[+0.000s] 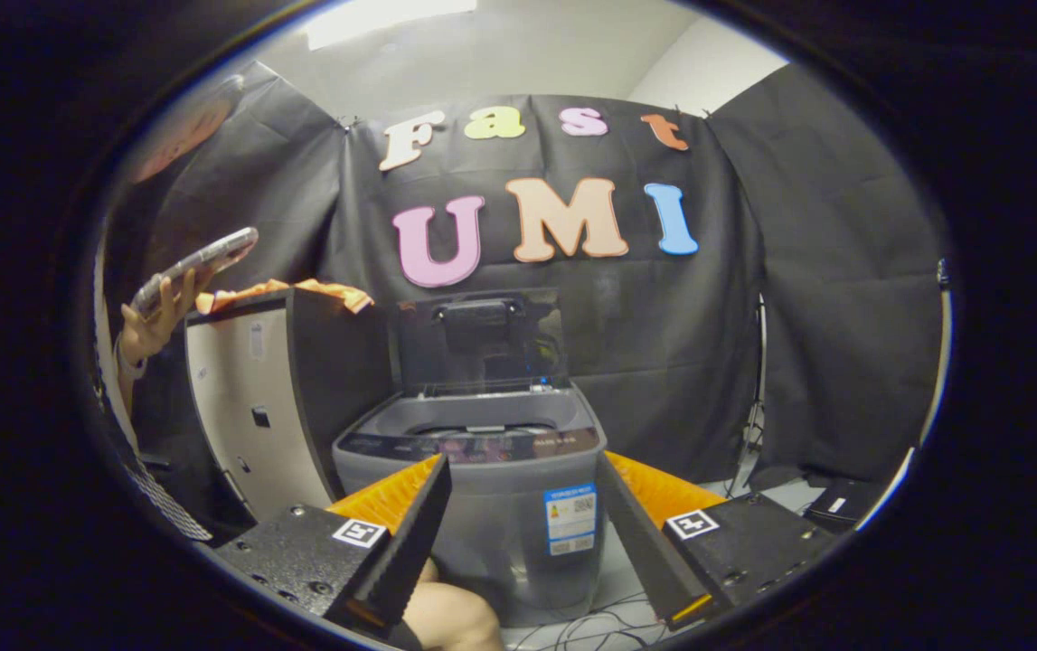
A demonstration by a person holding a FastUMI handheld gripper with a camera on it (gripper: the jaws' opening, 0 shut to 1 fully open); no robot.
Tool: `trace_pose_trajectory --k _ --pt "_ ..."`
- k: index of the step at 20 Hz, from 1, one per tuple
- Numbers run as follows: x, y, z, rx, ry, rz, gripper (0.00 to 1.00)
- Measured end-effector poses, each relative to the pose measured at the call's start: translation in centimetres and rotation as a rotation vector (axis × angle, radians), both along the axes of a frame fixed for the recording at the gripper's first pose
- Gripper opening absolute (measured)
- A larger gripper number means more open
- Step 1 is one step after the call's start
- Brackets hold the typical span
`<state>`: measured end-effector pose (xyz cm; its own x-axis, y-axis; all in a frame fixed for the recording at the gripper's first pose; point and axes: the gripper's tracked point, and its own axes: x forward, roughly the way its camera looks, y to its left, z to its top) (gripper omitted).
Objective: Put the clothes into the washing machine and then close the washing machine lid.
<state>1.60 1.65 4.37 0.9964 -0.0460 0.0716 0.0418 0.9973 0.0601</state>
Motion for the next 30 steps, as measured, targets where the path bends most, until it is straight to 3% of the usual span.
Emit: trace_pose_trajectory --k 4,10,16,24,30 --pt "1.8 2.7 6.8 0.04 -0.048 0.005 0.97" --pt "5.4 9.4 18.7 0.065 -0.172 0.087 0.96" --pt "11.1 19.9 25.8 -0.024 -0.124 0.278 0.97" --pt "19.4 34.8 29.1 -0.099 -0.04 0.51 0.97" --pt "25.2 42.8 27.1 -0.141 0.083 0.58 0.97"
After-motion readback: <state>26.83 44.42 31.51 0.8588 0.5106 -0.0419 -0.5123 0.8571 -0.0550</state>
